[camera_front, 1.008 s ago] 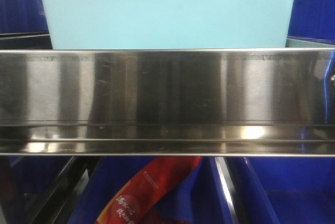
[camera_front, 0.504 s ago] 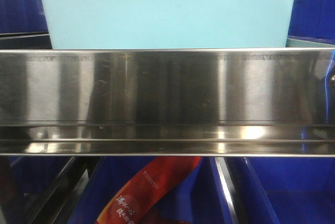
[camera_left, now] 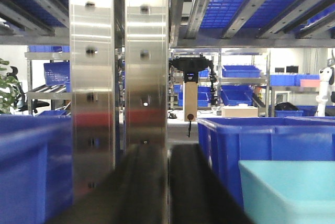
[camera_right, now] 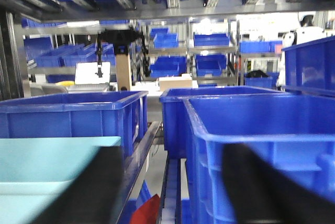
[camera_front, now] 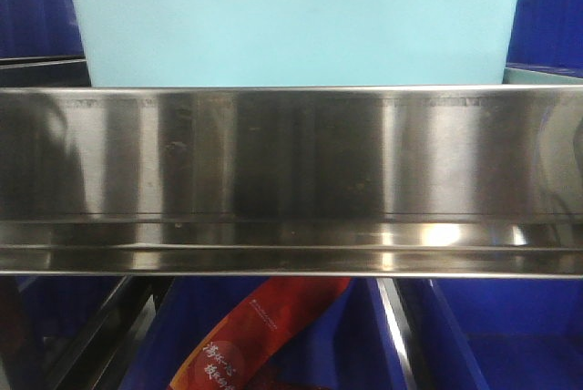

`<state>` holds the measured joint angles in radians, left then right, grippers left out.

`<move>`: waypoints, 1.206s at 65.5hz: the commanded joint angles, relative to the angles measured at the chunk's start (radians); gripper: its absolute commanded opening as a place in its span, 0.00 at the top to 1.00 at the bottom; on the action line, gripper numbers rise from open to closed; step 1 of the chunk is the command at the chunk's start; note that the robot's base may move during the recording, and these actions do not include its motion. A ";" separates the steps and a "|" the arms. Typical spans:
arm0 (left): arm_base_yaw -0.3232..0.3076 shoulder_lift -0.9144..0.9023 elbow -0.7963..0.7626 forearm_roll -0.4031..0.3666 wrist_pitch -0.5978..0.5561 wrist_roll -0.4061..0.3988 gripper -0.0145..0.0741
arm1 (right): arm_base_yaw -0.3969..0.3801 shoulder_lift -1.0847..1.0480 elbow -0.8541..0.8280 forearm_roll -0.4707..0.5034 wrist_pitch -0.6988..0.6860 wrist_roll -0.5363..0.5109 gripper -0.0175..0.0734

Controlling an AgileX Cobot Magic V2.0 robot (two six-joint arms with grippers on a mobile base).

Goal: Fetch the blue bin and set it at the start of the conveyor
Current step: 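Lower both grippers onto the rims of the light-teal bin on the shelf, then close both grippers on opposite side walls of the teal bin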

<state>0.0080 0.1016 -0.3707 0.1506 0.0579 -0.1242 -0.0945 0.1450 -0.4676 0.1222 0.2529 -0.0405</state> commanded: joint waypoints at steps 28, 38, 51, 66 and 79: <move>-0.138 0.314 -0.254 -0.008 0.104 0.000 0.38 | 0.140 0.388 -0.278 -0.006 0.052 -0.015 0.19; -0.291 0.522 -0.414 0.013 0.340 0.000 0.25 | 0.271 0.544 -0.420 -0.006 0.198 -0.015 0.19; -0.440 0.840 -0.719 0.013 0.611 0.000 0.19 | 0.314 0.798 -0.633 -0.006 0.416 0.009 0.19; -0.449 1.180 -1.075 0.018 0.858 -0.071 0.19 | 0.266 1.090 -0.927 -0.028 0.711 0.086 0.19; -0.392 1.395 -1.269 0.005 0.951 -0.094 0.20 | 0.229 1.298 -1.091 -0.028 0.786 0.086 0.19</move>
<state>-0.4094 1.4445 -1.5910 0.1608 0.9789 -0.2039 0.1434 1.3871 -1.5104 0.1039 1.0257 0.0418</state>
